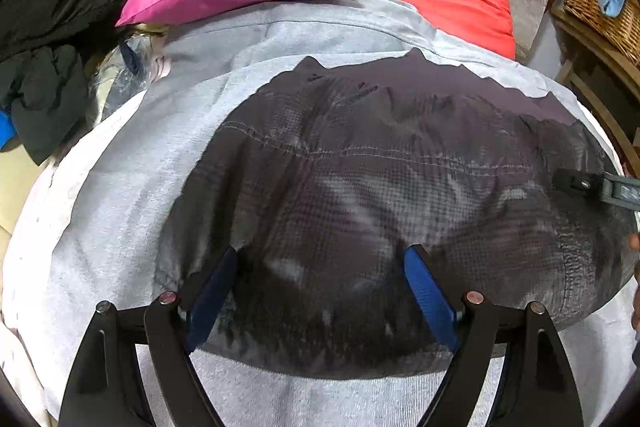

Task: Fold large clothes
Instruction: 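Pat down the folded jacket bundle with both open tools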

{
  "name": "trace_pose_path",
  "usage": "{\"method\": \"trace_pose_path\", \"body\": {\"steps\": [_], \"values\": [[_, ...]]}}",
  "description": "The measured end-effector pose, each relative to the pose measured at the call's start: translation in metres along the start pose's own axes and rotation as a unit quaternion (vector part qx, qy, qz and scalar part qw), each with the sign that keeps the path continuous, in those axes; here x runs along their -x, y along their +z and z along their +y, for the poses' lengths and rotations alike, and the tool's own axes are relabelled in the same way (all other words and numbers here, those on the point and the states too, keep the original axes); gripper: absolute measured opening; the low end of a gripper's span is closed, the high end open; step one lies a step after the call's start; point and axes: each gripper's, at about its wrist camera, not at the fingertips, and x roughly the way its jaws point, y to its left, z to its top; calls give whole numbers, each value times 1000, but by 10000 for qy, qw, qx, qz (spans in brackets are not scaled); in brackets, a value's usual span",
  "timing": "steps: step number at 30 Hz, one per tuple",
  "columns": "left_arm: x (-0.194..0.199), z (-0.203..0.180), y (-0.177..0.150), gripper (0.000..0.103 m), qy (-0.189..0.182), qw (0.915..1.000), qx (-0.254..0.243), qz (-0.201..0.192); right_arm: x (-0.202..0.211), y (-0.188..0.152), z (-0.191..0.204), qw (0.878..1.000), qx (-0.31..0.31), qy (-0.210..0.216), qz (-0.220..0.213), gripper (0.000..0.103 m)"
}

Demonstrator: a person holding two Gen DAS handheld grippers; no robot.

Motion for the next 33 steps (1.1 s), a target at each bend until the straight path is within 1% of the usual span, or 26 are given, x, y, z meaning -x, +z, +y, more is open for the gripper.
{"method": "trace_pose_path", "body": {"steps": [2, 5, 11, 13, 16, 18, 21, 24, 26, 29, 31, 33], "values": [[7, 4, -1, 86, -5, 10000, 72, -45, 15, -7, -2, 9999, -6, 41, -96, 77], [18, 8, -5, 86, 12, 9999, 105, -91, 37, -27, -9, 9998, -38, 73, -191, 77], [40, 17, -15, 86, 110, 9997, 136, -186, 72, -74, -39, 9991, -180, 40, -384, 77], [41, 19, -18, 86, 138, 9996, 159, -170, 81, -89, -49, 9981, -252, -104, -558, 77], [37, 17, -20, 86, 191, 9996, 167, -124, 92, -104, -67, 9956, -389, -137, -840, 77], [34, 16, -21, 86, 211, 9996, 166, -94, 87, -107, -76, 9951, -406, -290, -859, 77], [26, 14, -23, 86, 246, 9996, 162, 4, 70, -113, -88, 9952, -410, -513, -726, 77], [22, 13, -23, 86, 285, 9995, 145, 56, 68, -116, -93, 9948, -448, -441, -807, 78], [24, 13, -23, 86, 265, 9995, 156, 33, 70, -116, -92, 9949, -457, -453, -782, 78], [28, 11, -21, 86, 266, 9996, 106, -56, 83, -113, -93, 9928, -590, -292, -997, 78], [29, 11, -18, 86, 283, 9995, 101, -131, 86, -112, -93, 9913, -598, -300, -1134, 78], [22, 13, -15, 86, 271, 9995, 123, -44, 78, -111, -95, 9927, -586, -316, -1002, 78]]}}
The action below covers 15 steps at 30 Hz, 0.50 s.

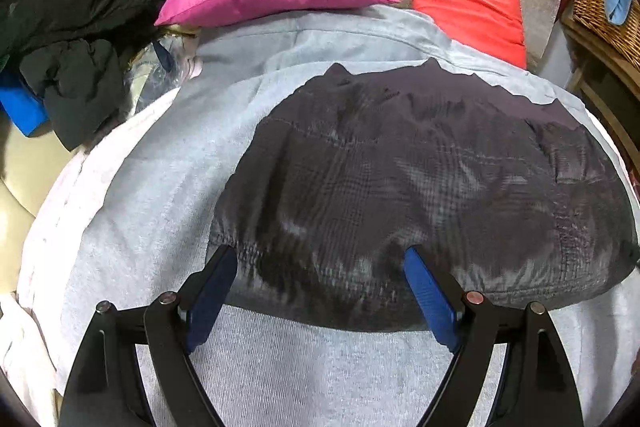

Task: Fold large clothes
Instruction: 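Pat down the folded jacket bundle with both open tools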

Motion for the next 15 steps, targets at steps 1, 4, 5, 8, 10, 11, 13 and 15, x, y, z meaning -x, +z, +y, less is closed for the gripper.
{"method": "trace_pose_path", "body": {"steps": [1, 4, 5, 8, 10, 11, 13, 15], "values": [[-4, 0, 0, 86, -6, 10000, 10, 59, -9, -3, -2, 9999, 7, -78, 135, 78], [-16, 1, -2, 86, 26, 9999, 21, 163, -13, -7, -2, 9999, 73, -102, 101, 81], [-18, 0, -3, 86, 39, 9999, 6, 158, -14, -8, -1, 9999, 78, -104, 105, 82], [-20, -3, -6, 87, 98, 9999, -96, 101, -17, -8, -1, 9999, 55, -95, 123, 86], [-23, -2, -7, 89, 87, 9998, -148, 103, -20, -9, -1, 9998, 48, -120, 129, 88], [-24, -1, -6, 89, 82, 9998, -154, 118, -21, -9, -1, 9998, 47, -132, 132, 89], [-21, 0, -4, 89, 72, 9997, -130, 180, -23, -10, -1, 9998, 51, -139, 153, 91], [-10, 3, -2, 89, 40, 9999, -53, 112, -23, -9, -2, 9996, 7, -157, 220, 92]]}}
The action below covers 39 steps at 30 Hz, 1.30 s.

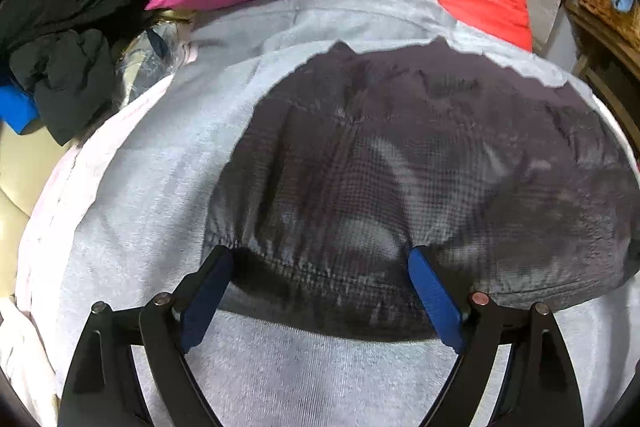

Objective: Fold large clothes

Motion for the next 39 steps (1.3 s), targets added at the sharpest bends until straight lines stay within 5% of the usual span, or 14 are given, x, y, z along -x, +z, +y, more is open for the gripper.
{"method": "trace_pose_path", "body": {"steps": [17, 29, 39], "values": [[28, 10, -7, 89, -65, 9996, 196, -205, 59, 12, 8, 9976, -161, 417, -537, 92], [11, 6, -2, 89, -98, 9998, 157, -117, -3, 19, 15, 9989, -172, 425, -80, 92], [16, 9, -2, 89, -122, 9996, 138, -201, 1, 20, 12, 9987, -160, 476, -46, 92]]}}
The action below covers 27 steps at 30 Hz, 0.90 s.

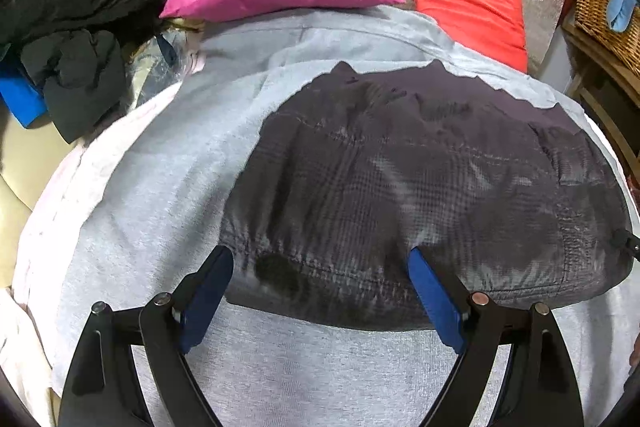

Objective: Fold large clothes

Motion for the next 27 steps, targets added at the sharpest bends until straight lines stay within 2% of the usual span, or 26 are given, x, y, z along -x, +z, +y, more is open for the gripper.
{"method": "trace_pose_path", "body": {"steps": [6, 10, 12, 14, 16, 18, 22, 27], "values": [[8, 30, 6, 89, -164, 9995, 263, -113, 38, 0, -32, 9980, -490, 320, -222, 92], [2, 65, 8, 89, -445, 9963, 732, -10, 59, -12, -86, 9888, -1333, 598, -306, 92], [-5, 79, 16, 89, -630, 9942, 866, 32, 59, -14, -107, 9856, -1544, 636, -253, 92], [-13, 84, 27, 89, -855, 9926, 855, 115, 52, -9, -120, 9832, -1621, 831, -123, 92], [-25, 80, 40, 89, -1284, 9896, 579, 289, 38, 2, -126, 9825, -1554, 1024, 93, 92], [-36, 76, 54, 89, -1506, 9869, 439, 365, 23, 19, -126, 9842, -1351, 1125, 229, 92], [-65, 76, 76, 89, -1811, 9805, 524, 554, -7, 41, -125, 9808, -1280, 1382, 501, 92], [-99, 75, 83, 89, -2029, 9731, 582, 924, -37, 52, -125, 9770, -1269, 1535, 759, 92]]}}
